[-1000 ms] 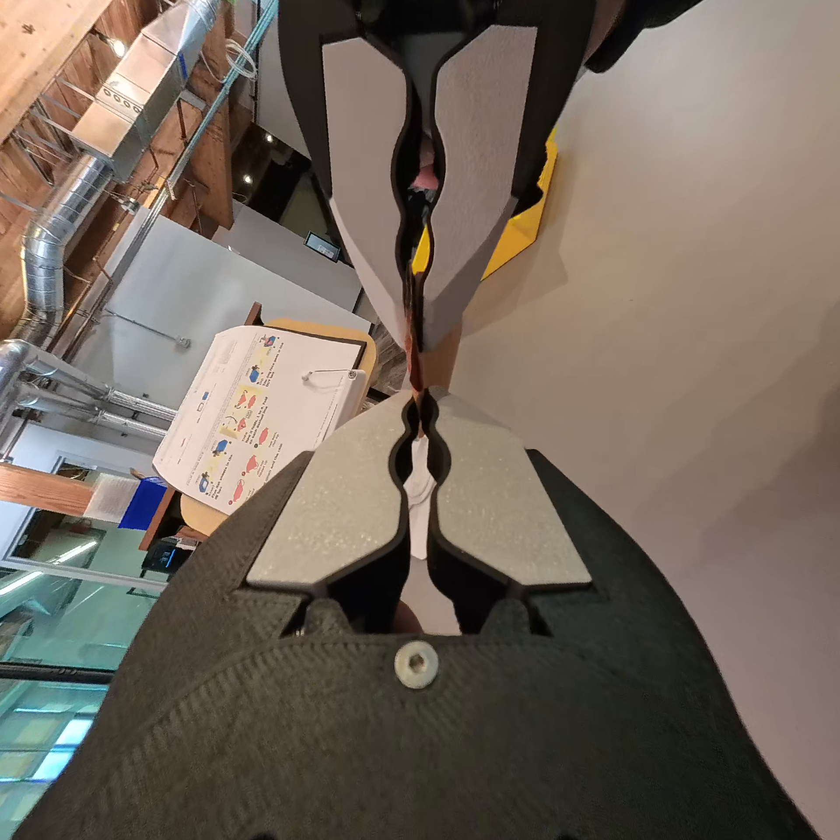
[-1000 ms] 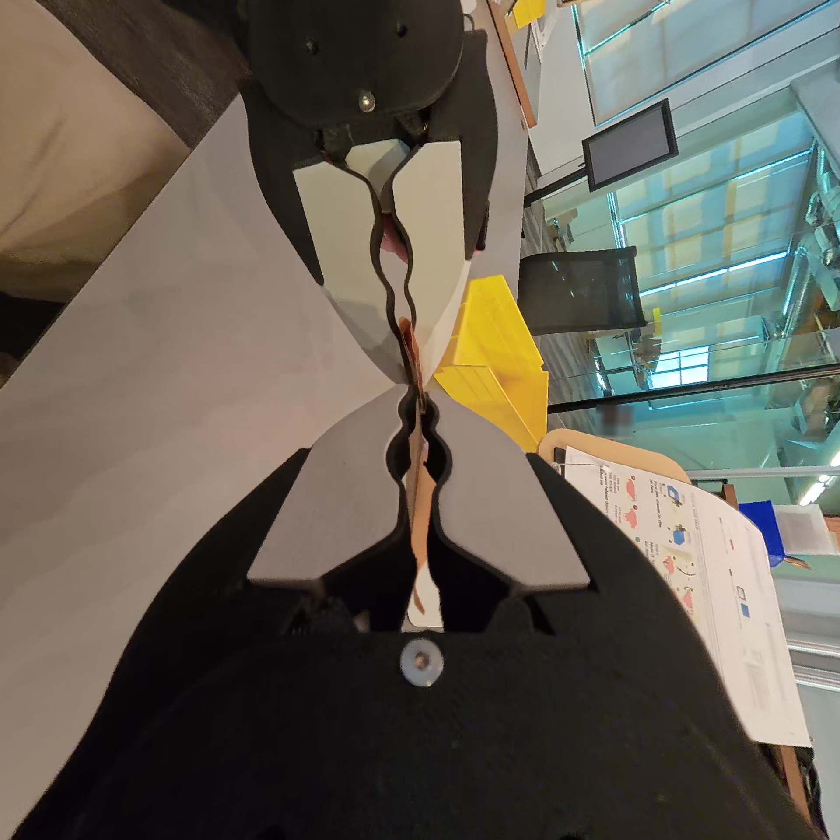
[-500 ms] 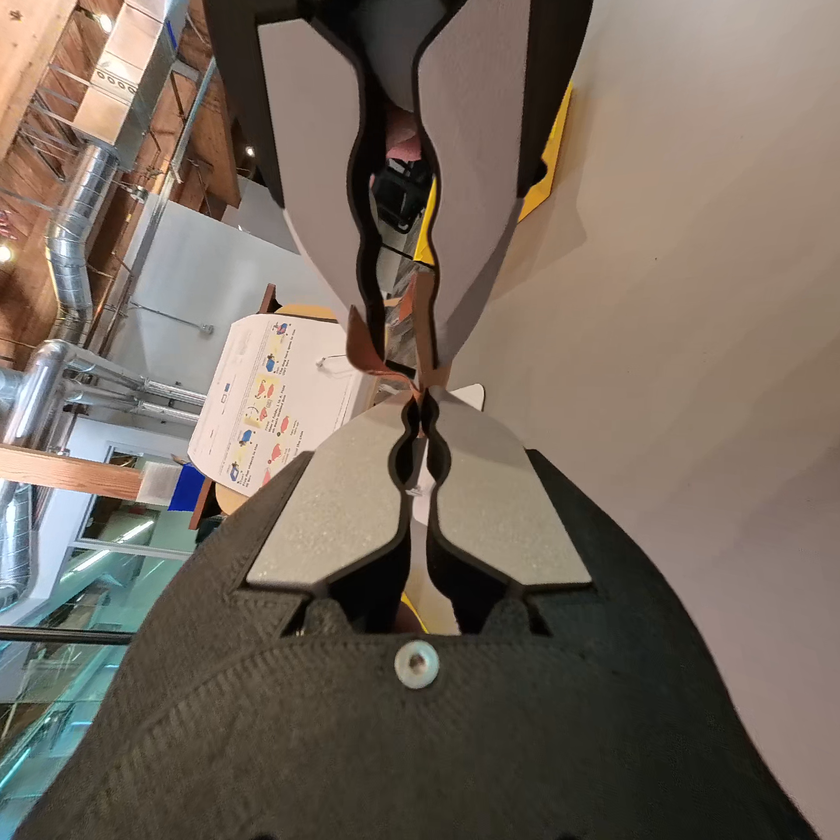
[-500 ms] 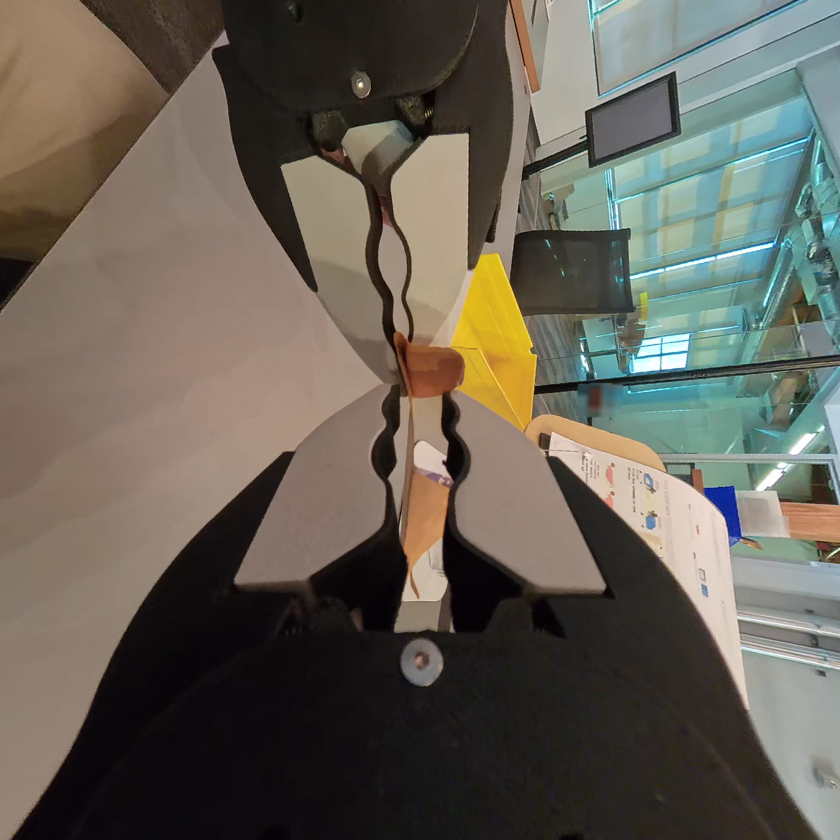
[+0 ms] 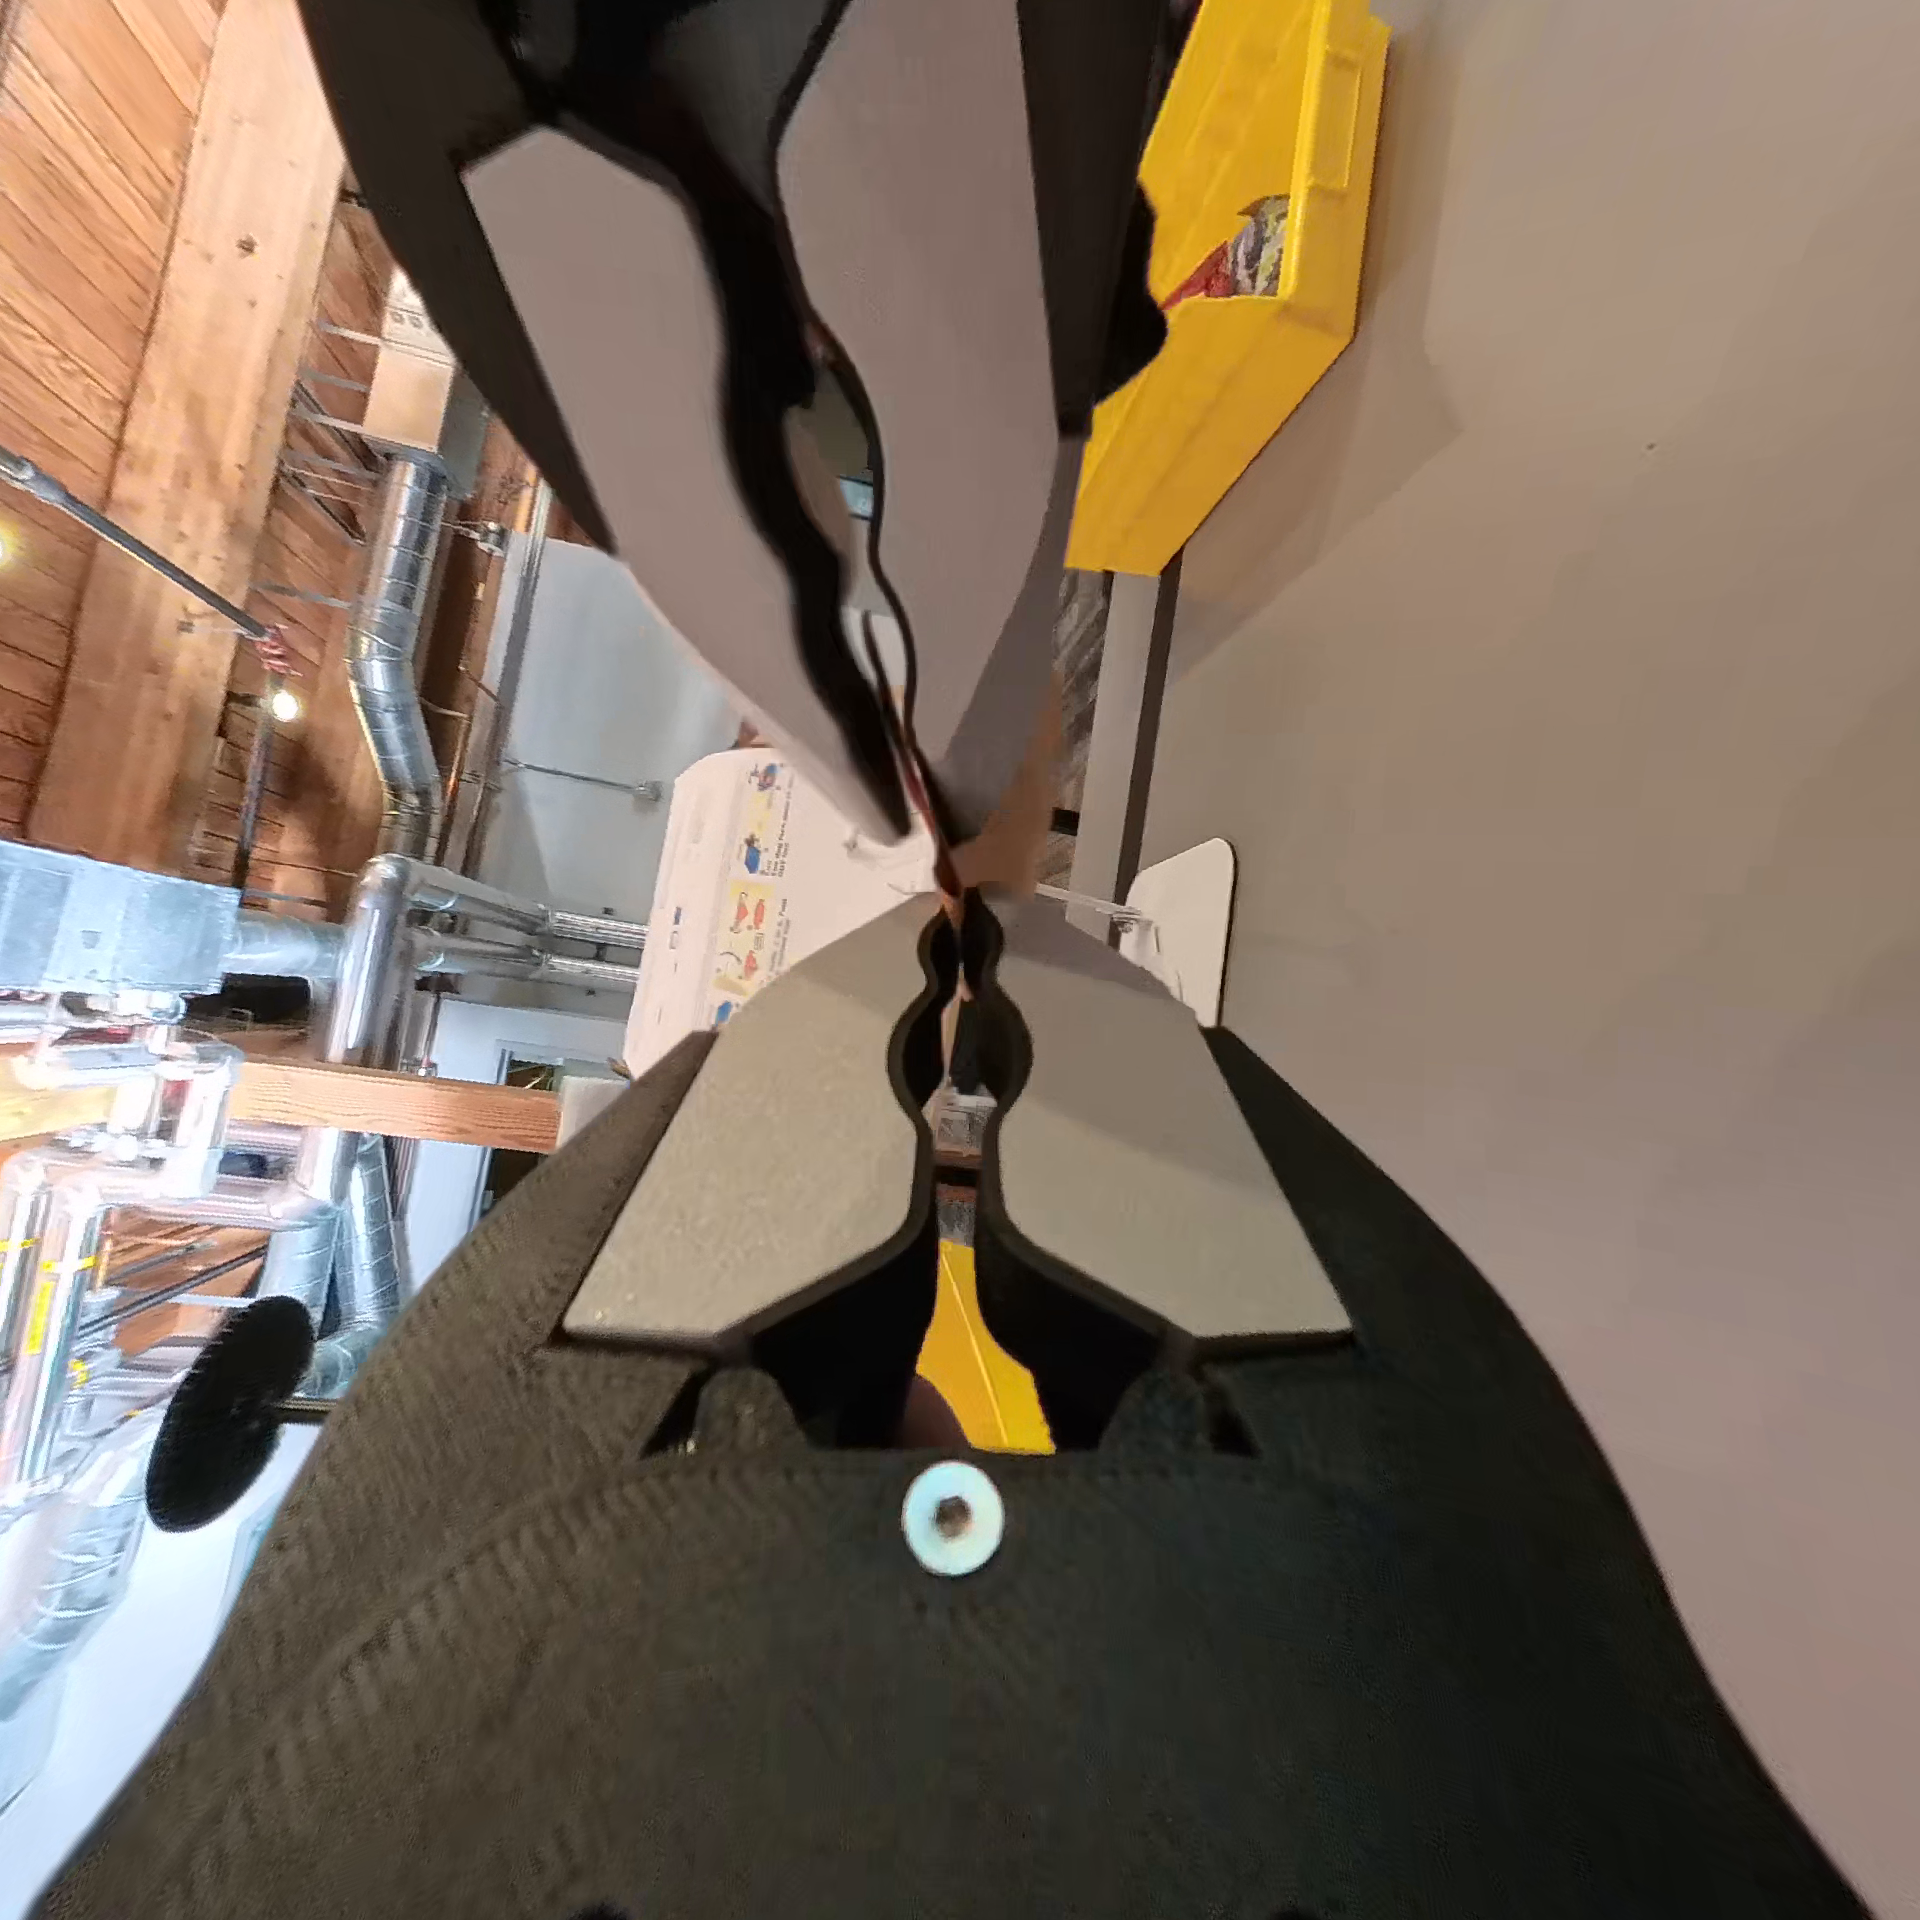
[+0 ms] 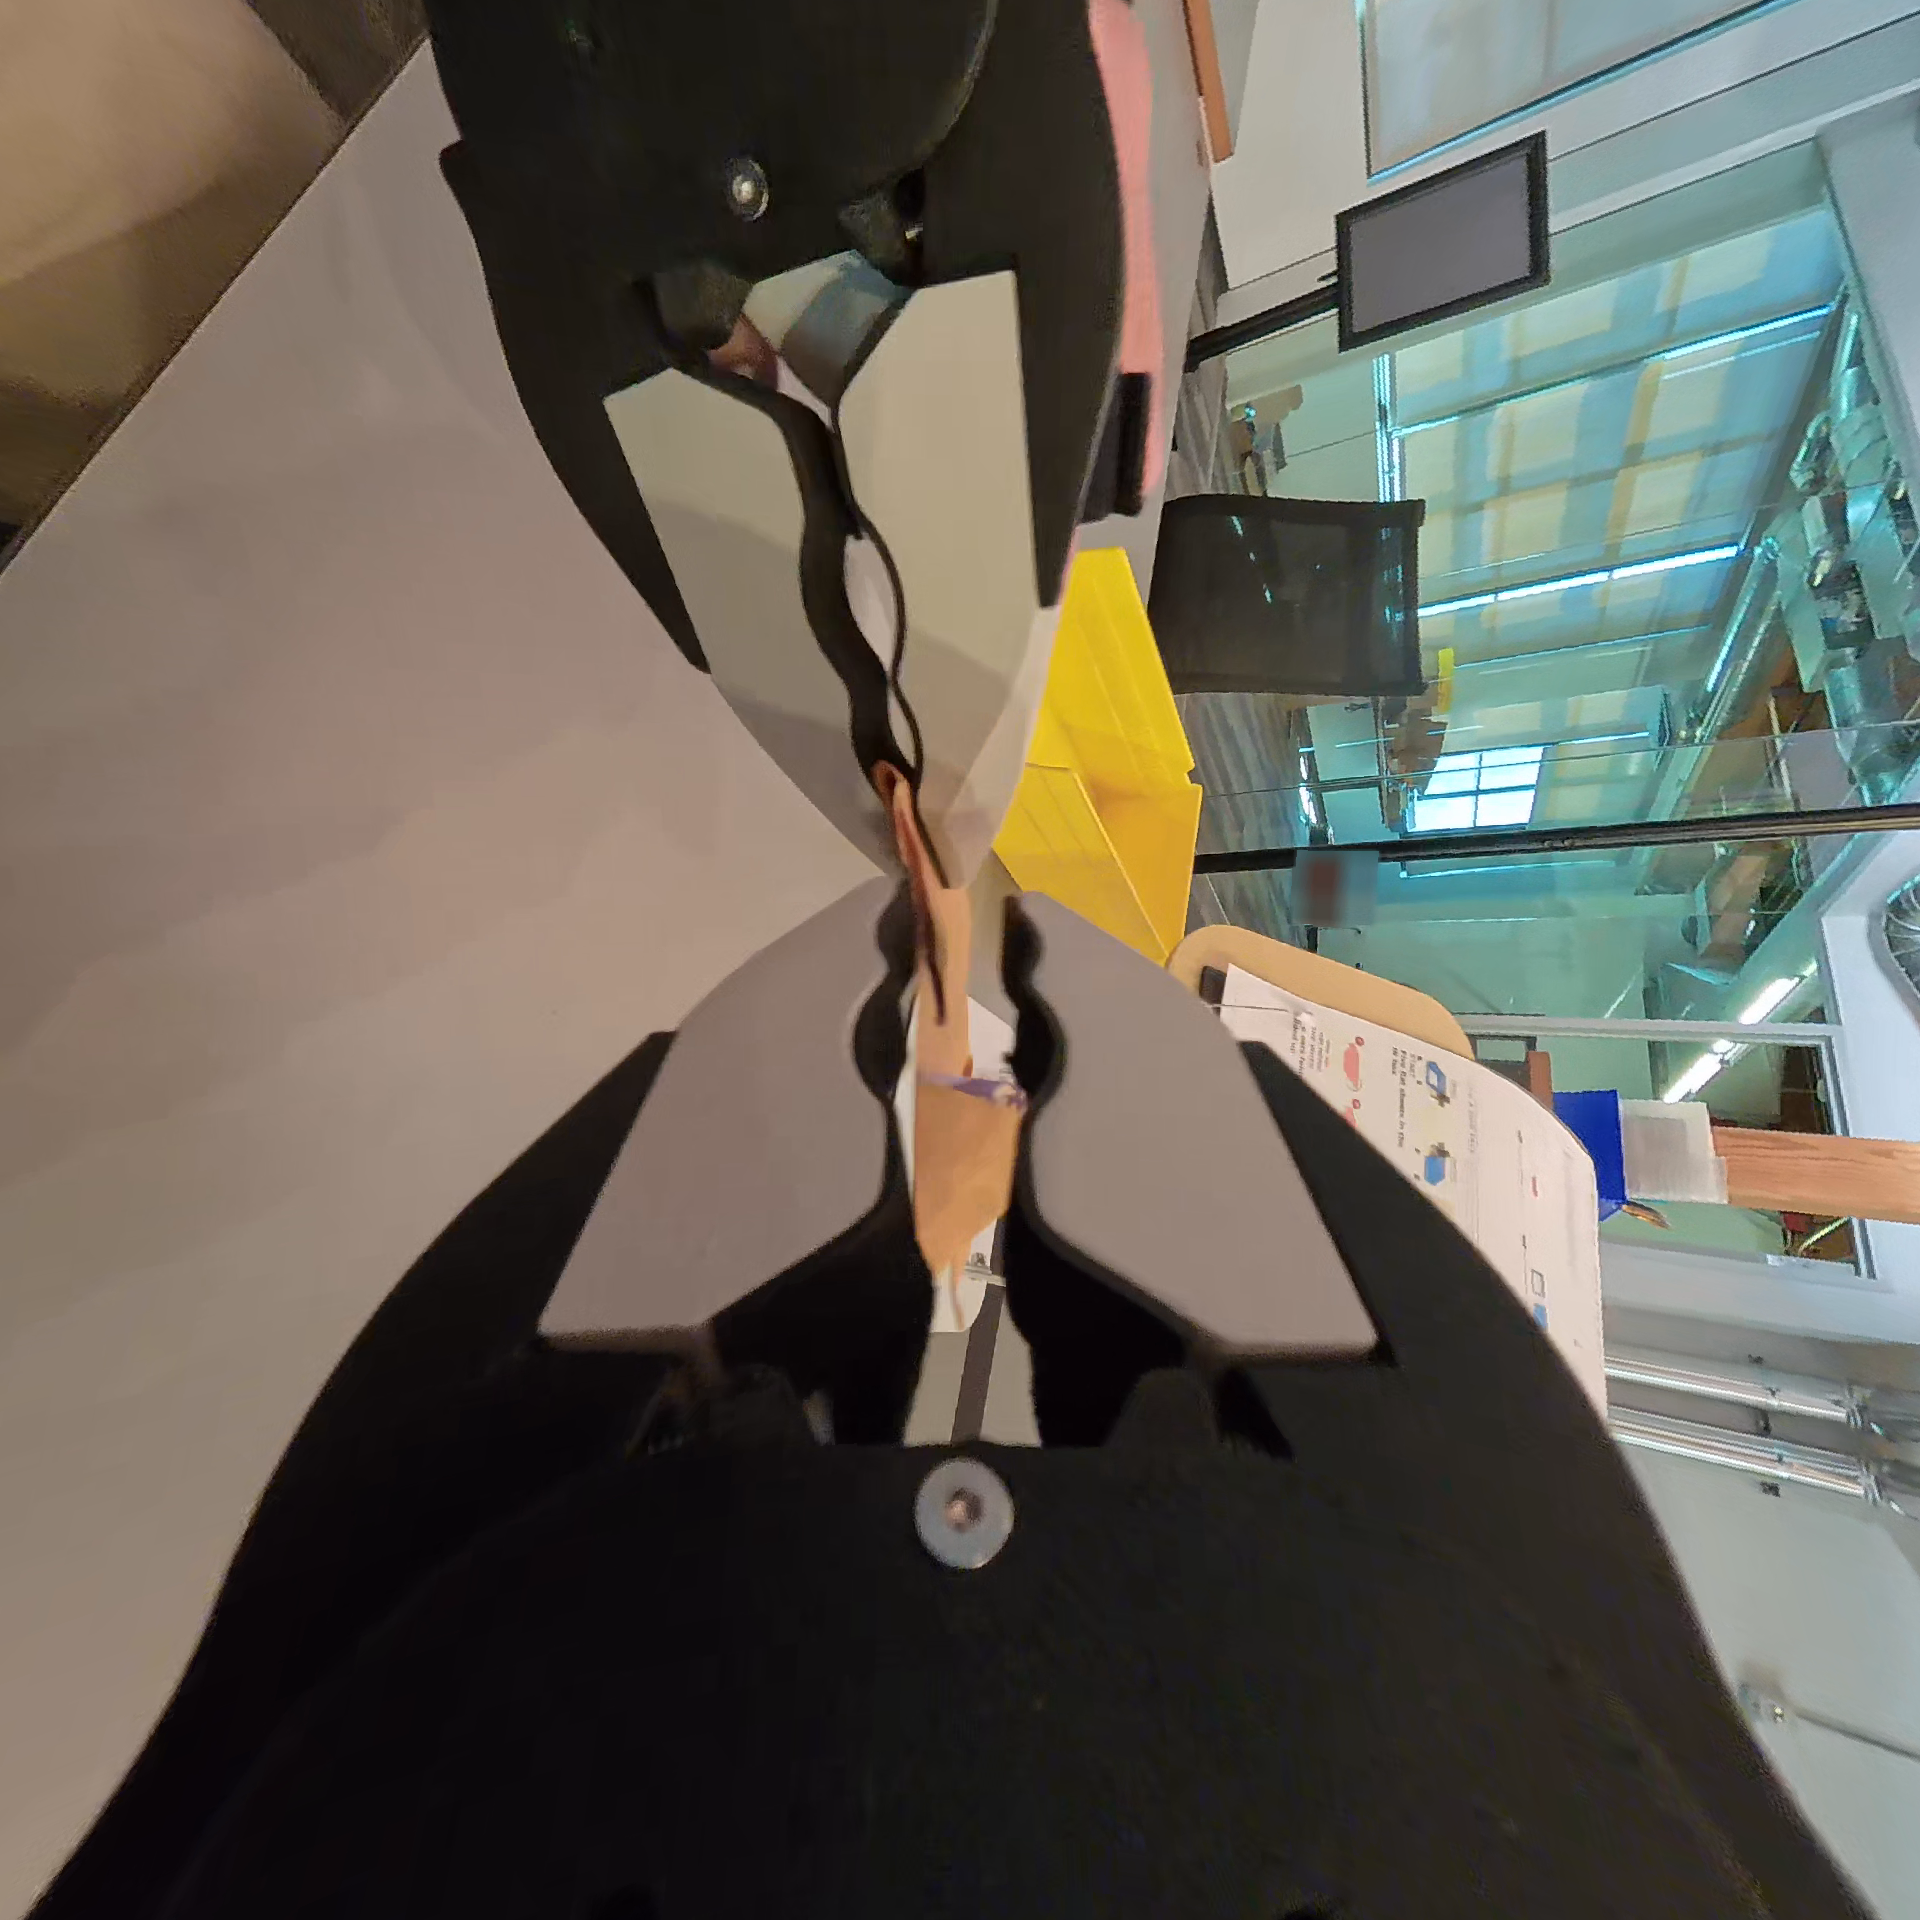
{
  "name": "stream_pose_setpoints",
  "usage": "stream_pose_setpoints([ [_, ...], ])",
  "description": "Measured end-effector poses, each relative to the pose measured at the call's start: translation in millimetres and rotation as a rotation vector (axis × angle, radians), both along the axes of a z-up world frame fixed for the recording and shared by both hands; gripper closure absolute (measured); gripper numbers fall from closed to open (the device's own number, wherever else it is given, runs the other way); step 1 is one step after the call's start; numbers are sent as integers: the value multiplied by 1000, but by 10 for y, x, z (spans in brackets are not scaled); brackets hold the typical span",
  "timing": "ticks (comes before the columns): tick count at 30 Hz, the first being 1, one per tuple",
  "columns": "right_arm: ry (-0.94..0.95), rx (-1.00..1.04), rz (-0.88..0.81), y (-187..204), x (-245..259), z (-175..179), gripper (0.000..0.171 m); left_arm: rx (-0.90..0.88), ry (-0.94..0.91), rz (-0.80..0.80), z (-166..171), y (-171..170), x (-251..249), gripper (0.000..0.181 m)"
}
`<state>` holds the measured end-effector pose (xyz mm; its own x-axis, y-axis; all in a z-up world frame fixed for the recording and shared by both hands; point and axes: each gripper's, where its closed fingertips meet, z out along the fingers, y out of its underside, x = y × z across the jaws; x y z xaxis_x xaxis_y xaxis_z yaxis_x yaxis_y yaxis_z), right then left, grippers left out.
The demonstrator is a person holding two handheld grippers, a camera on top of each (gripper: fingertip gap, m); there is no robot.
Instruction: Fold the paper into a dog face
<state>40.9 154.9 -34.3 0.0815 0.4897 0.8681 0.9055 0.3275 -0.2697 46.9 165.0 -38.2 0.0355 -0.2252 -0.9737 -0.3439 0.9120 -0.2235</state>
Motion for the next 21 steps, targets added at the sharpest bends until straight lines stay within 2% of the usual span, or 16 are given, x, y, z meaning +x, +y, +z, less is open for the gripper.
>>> stream_pose_setpoints([
  [1, -17, -8, -4, 1, -1, -30, 166, 4, 0, -1, 2, -8, 4, 181],
  [6, -32, 5, -8, -3, -15, -21, 171, -32, -22, -21, 37, -20, -11, 181],
  [10, -26, 3, 6, -28, -27, -4, 171, -87, -16, -24, 30, 23, -32, 172],
  [13, -29, 4, 7, -37, -32, 9, 171, -100, -24, -36, 36, 19, -46, 181],
  [21, -45, 11, 5, -56, -26, 21, 171, -138, -32, -46, 41, 0, -37, 181],
])
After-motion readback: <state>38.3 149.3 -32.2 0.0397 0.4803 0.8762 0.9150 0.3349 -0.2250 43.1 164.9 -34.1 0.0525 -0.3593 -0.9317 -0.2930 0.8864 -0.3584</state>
